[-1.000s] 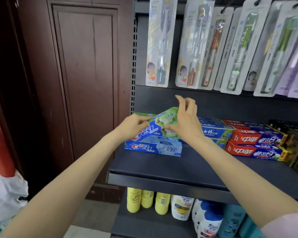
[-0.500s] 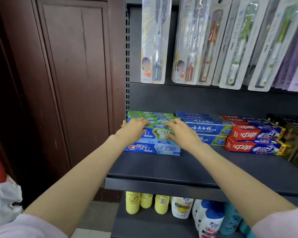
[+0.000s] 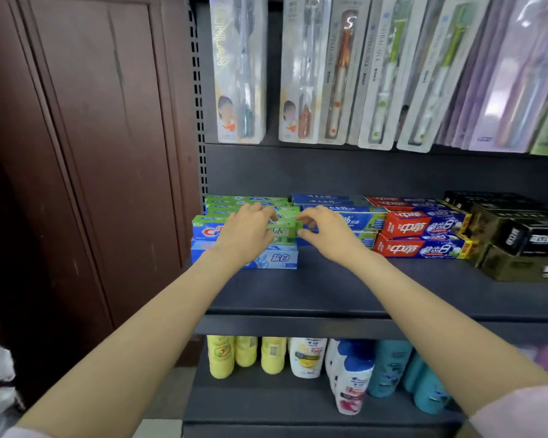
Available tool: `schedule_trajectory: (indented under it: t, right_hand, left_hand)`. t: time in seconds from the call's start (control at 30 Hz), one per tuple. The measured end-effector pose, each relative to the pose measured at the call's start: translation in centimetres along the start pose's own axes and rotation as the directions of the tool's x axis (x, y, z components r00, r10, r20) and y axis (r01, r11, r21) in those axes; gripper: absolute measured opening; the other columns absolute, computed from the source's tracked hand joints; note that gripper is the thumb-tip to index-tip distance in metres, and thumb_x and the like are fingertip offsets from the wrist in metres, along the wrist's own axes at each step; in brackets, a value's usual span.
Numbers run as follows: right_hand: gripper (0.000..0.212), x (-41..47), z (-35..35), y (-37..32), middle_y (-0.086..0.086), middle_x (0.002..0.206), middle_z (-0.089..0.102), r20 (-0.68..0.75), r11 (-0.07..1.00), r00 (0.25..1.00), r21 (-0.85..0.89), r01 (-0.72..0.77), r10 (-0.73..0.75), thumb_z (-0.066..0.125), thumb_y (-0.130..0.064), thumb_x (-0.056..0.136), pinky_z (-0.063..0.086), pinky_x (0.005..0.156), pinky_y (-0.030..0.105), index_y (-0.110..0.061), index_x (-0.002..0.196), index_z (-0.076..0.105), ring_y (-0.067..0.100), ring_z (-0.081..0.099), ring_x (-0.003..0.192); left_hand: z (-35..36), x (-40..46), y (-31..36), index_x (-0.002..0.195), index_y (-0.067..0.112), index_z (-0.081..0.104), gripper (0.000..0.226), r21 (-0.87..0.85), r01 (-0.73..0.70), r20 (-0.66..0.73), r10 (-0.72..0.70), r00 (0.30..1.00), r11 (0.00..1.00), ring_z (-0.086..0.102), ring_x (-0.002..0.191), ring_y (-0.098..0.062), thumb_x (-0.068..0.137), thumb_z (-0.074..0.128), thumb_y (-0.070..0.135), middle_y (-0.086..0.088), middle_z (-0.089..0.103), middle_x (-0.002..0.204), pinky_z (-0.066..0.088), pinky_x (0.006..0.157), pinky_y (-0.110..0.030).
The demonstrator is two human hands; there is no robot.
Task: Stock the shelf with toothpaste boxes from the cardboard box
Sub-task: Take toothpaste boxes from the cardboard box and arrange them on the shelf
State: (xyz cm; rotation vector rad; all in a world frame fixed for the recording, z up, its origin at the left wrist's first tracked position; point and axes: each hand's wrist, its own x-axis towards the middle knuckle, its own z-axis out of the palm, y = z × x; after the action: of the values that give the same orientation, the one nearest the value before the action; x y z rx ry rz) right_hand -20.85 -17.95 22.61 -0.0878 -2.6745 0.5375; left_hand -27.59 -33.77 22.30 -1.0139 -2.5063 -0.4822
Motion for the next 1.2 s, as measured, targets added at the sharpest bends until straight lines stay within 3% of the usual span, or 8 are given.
schedule_trajectory:
  t: [0.13, 0.27, 0.4, 0.67, 0.77, 0.9, 1.03, 1.2]
  right_hand:
    - [0.021, -3.9, -3.3, 2.2, 0.002, 0.100, 0.061, 0.004, 0.997, 0.999, 0.047, -0.055, 0.054, 0.055, -0.019, 0.093, 0.046, 0.082, 0.030, -0.012, 0.110, 0.064, 0.015, 0.054, 0.089]
    - [0.017, -9.1, -7.3, 6.6, 0.002, 0.085, 0.062, 0.063, 0.988, 0.988, 0.046, -0.146, 0.143, 0.057, -0.023, 0.092, 0.041, 0.061, 0.020, -0.011, 0.099, 0.067, 0.015, 0.056, 0.076]
    - [0.011, -15.9, -11.6, 12.4, 0.009, 0.082, 0.070, 0.126, 0.973, 0.967, 0.030, -0.227, 0.221, 0.058, -0.020, 0.091, 0.046, 0.063, 0.021, -0.015, 0.083, 0.063, 0.014, 0.060, 0.058]
    - [0.016, -30.3, -17.1, 26.9, 0.009, 0.087, 0.071, 0.253, 0.933, 0.898, -0.076, -0.353, 0.360, 0.057, -0.018, 0.091, 0.044, 0.059, 0.018, -0.007, 0.094, 0.069, 0.017, 0.064, 0.071]
    - [0.014, -34.5, -17.3, 32.5, 0.013, 0.091, 0.072, 0.383, 0.919, 0.836, -0.132, -0.371, 0.392, 0.057, -0.015, 0.090, 0.047, 0.072, 0.023, -0.008, 0.091, 0.069, 0.025, 0.069, 0.079]
    - [0.012, -38.6, -15.8, 38.1, 0.011, 0.099, 0.071, 0.546, 0.916, 0.736, -0.195, -0.351, 0.399, 0.060, -0.016, 0.089, 0.041, 0.065, 0.017, -0.014, 0.093, 0.071, 0.024, 0.066, 0.092]
    - [0.021, -41.4, -12.0, 42.6, 0.010, 0.106, 0.070, 0.684, 0.907, 0.601, -0.249, -0.340, 0.413, 0.064, -0.020, 0.086, 0.045, 0.081, 0.023, -0.010, 0.103, 0.069, 0.025, 0.065, 0.099]
    - [0.039, -44.0, -4.9, 46.3, 0.014, 0.121, 0.062, 0.819, 0.912, 0.412, -0.309, -0.271, 0.400, 0.067, -0.021, 0.084, 0.045, 0.079, 0.029, -0.009, 0.120, 0.057, 0.029, 0.059, 0.103]
  left_hand:
    - [0.3, -0.4, 5.1, 0.106, 0.017, 0.059, 0.020, -0.154, 0.053, 0.076, -0.041, 0.996, 0.987, 0.060, 0.092, -0.024, 0.089, 0.048, 0.018, -0.002, 0.066, 0.100, 0.050, 0.078, -0.037]
    - [1.7, -0.9, 12.3, 0.098, 0.018, 0.063, 0.016, -0.185, 0.001, 0.186, 0.034, 0.982, 0.983, 0.060, 0.094, -0.023, 0.089, 0.051, 0.025, -0.001, 0.067, 0.094, 0.048, 0.077, -0.033]
    - [4.5, -1.9, 20.8, 0.090, 0.019, 0.062, 0.011, -0.230, -0.100, 0.335, 0.175, 0.926, 0.968, 0.059, 0.074, -0.015, 0.091, 0.053, 0.026, -0.002, 0.069, 0.094, 0.052, 0.081, -0.037]
    - [14.1, -5.7, 39.2, 0.087, 0.013, 0.063, 0.014, -0.322, -0.025, 0.527, 0.201, 0.825, 0.946, 0.060, 0.062, -0.019, 0.091, 0.053, 0.022, -0.007, 0.071, 0.088, 0.051, 0.065, -0.028]
    - [18.4, -7.6, 44.6, 0.091, 0.011, 0.062, 0.014, -0.351, 0.112, 0.701, 0.181, 0.690, 0.930, 0.060, 0.054, -0.018, 0.093, 0.051, 0.019, -0.012, 0.071, 0.091, 0.050, 0.047, -0.021]
    - [23.6, -10.1, 48.5, 0.110, 0.007, 0.061, 0.025, -0.228, 0.238, 0.883, 0.097, 0.460, 0.944, 0.059, 0.059, -0.015, 0.096, 0.047, 0.022, -0.008, 0.064, 0.093, 0.046, 0.054, -0.022]
    - [28.7, -12.7, 50.2, 0.107, 0.005, 0.062, 0.024, -0.154, 0.248, 0.936, 0.061, 0.346, 0.956, 0.059, 0.069, -0.019, 0.095, 0.048, 0.021, -0.005, 0.063, 0.089, 0.040, 0.053, -0.023]
    - [33.9, -16.0, 50.1, 0.115, 0.009, 0.062, 0.031, -0.102, 0.135, 0.967, 0.066, 0.248, 0.986, 0.061, 0.101, -0.025, 0.089, 0.060, 0.026, -0.007, 0.065, 0.114, 0.049, 0.086, -0.033]
